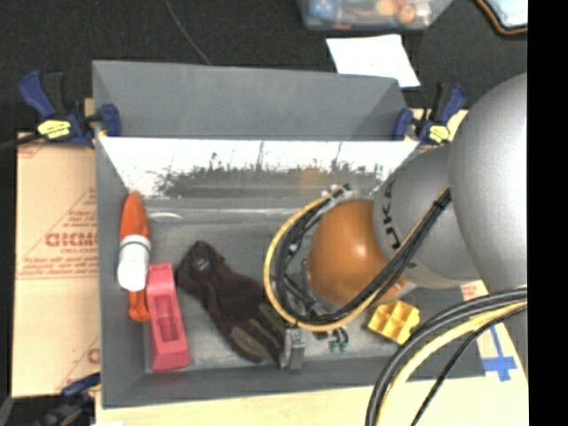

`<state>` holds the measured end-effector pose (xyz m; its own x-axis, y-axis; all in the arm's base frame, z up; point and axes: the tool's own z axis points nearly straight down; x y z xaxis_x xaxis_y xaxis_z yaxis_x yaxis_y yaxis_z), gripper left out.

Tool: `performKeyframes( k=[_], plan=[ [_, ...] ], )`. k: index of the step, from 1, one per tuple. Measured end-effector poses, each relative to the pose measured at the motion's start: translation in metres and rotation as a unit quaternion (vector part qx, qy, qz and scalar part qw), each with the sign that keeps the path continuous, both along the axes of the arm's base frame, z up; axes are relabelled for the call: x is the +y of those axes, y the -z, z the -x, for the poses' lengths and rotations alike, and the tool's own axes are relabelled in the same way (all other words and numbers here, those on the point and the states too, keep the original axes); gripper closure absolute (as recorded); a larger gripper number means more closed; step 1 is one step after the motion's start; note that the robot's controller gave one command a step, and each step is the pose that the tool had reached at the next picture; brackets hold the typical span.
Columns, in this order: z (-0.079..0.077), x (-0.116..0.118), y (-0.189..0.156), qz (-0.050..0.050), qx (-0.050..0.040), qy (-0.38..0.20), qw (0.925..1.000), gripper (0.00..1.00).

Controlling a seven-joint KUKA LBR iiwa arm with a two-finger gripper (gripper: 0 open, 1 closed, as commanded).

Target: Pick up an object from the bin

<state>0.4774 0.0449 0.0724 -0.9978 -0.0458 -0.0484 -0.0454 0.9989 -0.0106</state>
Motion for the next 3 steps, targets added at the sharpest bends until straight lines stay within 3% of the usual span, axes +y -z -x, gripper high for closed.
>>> performKeyframes(
  k=[3],
  plan=[
    [-0.0052,0.0058,-0.0018,0.002,-0.0005,-0.008,1.0000,0.00]
  ],
)
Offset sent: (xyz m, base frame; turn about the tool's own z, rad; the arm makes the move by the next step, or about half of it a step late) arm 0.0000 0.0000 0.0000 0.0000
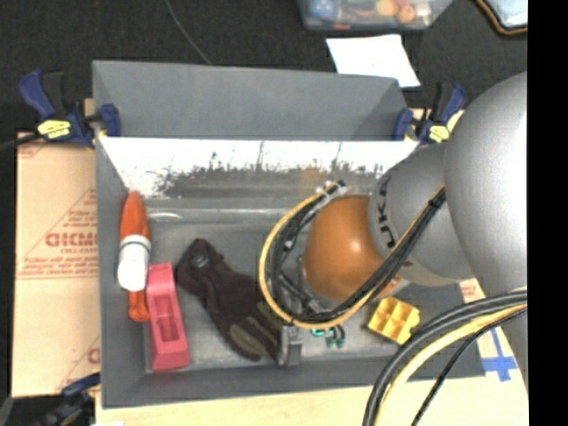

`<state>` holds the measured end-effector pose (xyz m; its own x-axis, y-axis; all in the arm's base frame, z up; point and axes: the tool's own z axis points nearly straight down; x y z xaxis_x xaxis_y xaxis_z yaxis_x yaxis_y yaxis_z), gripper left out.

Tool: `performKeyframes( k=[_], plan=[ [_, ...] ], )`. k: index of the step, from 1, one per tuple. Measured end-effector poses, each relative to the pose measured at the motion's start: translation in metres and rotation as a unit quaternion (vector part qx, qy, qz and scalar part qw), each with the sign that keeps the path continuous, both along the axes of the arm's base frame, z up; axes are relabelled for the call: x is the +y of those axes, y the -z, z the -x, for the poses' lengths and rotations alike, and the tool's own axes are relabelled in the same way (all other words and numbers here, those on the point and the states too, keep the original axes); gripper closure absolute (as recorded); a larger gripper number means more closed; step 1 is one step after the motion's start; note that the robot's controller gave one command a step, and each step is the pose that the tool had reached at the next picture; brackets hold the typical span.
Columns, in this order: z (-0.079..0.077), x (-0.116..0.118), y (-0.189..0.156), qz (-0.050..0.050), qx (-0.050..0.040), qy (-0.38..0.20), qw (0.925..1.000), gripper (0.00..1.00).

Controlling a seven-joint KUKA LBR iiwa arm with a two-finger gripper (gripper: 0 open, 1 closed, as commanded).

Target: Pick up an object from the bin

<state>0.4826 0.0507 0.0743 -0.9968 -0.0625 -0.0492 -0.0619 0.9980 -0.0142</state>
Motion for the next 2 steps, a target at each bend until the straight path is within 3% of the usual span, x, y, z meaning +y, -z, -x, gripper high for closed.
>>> performKeyframes(
  k=[2],
  plan=[
    [0.0000,-0.0001,0.0000,0.000,0.0000,-0.001,1.0000,0.00]
  ],
)
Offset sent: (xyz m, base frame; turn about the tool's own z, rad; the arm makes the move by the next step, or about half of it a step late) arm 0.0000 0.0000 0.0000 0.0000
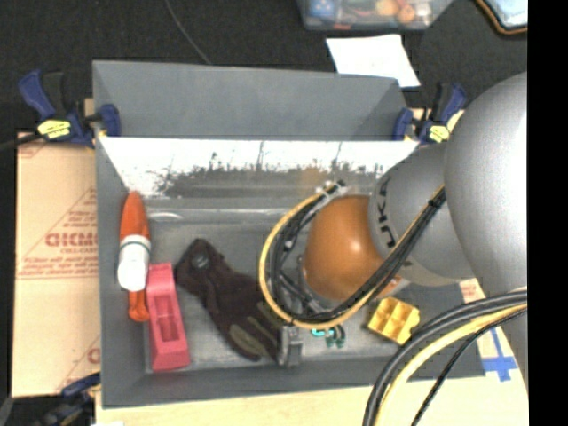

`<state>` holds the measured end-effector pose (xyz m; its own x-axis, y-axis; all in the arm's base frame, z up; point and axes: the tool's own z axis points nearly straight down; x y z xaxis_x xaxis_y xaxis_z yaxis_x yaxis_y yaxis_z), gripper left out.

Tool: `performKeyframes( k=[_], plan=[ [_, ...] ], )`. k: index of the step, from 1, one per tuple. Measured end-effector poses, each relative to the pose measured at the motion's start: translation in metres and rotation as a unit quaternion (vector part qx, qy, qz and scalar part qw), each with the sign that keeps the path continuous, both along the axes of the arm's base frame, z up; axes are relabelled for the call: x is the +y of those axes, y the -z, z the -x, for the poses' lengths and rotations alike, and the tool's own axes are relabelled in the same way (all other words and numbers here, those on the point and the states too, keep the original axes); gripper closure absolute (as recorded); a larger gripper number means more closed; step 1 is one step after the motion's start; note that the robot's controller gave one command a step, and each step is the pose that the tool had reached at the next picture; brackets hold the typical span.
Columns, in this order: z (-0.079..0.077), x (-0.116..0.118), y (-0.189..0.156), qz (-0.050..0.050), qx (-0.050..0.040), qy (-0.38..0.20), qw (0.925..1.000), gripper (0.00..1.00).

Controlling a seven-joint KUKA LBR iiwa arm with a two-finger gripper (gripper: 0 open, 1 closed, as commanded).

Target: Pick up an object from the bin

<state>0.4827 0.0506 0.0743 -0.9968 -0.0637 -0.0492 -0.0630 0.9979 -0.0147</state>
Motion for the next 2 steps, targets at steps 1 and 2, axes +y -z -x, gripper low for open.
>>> performKeyframes(
  k=[1,2],
  plan=[
    [0.0000,-0.0001,0.0000,0.000,0.0000,0.000,1.0000,0.00],
    [0.0000,-0.0001,0.0000,0.000,0.0000,0.000,1.0000,0.00]
  ],
)
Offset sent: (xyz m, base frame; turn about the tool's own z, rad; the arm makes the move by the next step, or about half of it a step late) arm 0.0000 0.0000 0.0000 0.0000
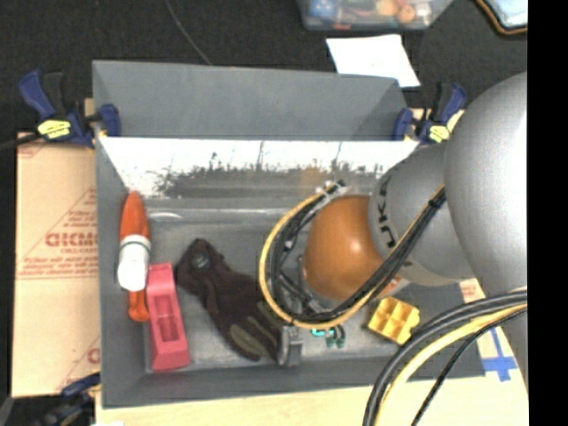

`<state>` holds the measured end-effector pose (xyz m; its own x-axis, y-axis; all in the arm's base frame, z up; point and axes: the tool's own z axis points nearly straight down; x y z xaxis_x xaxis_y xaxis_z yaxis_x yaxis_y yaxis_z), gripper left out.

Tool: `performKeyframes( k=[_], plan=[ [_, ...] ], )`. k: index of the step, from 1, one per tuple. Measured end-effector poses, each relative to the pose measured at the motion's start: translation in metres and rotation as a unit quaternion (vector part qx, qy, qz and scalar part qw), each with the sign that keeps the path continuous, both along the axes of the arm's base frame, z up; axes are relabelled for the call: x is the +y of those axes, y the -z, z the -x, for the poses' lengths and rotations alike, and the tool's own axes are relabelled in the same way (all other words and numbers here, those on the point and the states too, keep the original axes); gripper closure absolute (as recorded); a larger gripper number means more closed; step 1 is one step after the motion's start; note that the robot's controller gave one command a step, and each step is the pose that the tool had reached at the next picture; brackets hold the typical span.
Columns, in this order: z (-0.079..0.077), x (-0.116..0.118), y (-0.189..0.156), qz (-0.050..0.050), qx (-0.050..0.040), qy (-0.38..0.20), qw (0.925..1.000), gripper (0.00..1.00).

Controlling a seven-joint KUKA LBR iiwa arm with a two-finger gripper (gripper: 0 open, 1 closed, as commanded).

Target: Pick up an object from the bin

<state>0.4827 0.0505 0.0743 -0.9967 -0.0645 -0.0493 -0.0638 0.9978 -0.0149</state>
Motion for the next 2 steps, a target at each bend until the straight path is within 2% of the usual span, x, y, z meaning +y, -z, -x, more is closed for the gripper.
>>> performKeyframes(
  k=[1,2],
  plan=[
    [-0.0207,-0.0150,0.0031,0.003,-0.0015,-0.048,0.9989,0.00],
    [-0.0263,-0.0193,0.0039,0.004,-0.0018,-0.061,0.9981,0.00]
  ],
)
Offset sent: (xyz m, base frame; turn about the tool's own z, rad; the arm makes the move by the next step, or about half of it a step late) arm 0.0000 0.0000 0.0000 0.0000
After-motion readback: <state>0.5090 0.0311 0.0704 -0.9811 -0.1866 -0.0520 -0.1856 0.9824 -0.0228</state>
